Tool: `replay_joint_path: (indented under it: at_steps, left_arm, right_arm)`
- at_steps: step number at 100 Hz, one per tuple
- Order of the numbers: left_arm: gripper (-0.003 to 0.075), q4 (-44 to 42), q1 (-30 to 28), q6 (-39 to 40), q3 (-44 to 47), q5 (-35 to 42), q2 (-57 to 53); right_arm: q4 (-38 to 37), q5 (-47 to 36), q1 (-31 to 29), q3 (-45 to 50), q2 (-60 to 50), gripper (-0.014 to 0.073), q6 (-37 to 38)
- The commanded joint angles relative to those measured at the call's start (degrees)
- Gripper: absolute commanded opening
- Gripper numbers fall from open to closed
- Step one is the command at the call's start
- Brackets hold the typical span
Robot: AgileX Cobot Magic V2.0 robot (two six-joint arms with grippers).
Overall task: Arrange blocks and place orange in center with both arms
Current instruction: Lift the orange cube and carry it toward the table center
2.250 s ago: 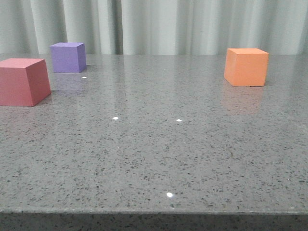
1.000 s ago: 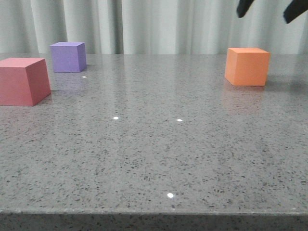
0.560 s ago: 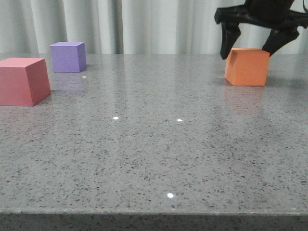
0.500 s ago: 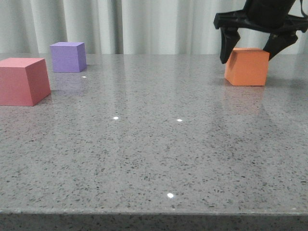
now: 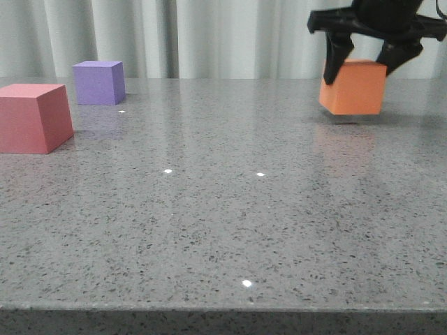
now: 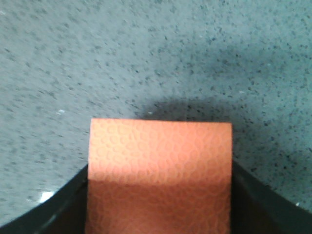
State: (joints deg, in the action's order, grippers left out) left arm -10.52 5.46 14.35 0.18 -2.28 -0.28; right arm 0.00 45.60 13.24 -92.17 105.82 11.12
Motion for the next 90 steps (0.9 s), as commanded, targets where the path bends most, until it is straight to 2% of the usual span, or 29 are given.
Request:
replay_joint_path:
  at_steps: [1,15,36,60,90]
  left_arm:
    - [-0.0019,0.1,-0.2,0.3,2.4,4.2,-1.7]
    - [-0.0019,0.1,-0.2,0.3,2.4,4.2,-1.7]
    - [-0.0019,0.1,-0.2,0.3,2.4,4.2,-1.7]
    - [-0.0019,0.1,-0.2,0.3,2.4,4.2,-1.7]
    - [-0.0019,0.1,-0.2,0.3,2.4,4.2,-1.7]
  right_arm:
    - [0.0,-1.7,1.5,-3.5,-4.0,0.0356,2.6]
    - [-2.7,-1.5,6.2,-7.6,-3.2,0.0353,7.7]
    - [-11.4,1.7,13.6,-16.2,2.3,0.0352,18.3]
    - [-14.7,8.4,19.4,-28.3,11.1,0.0352,23.3]
    - [-14.8,11.5,21.7,-37.1,17.8,0.0352,25.9]
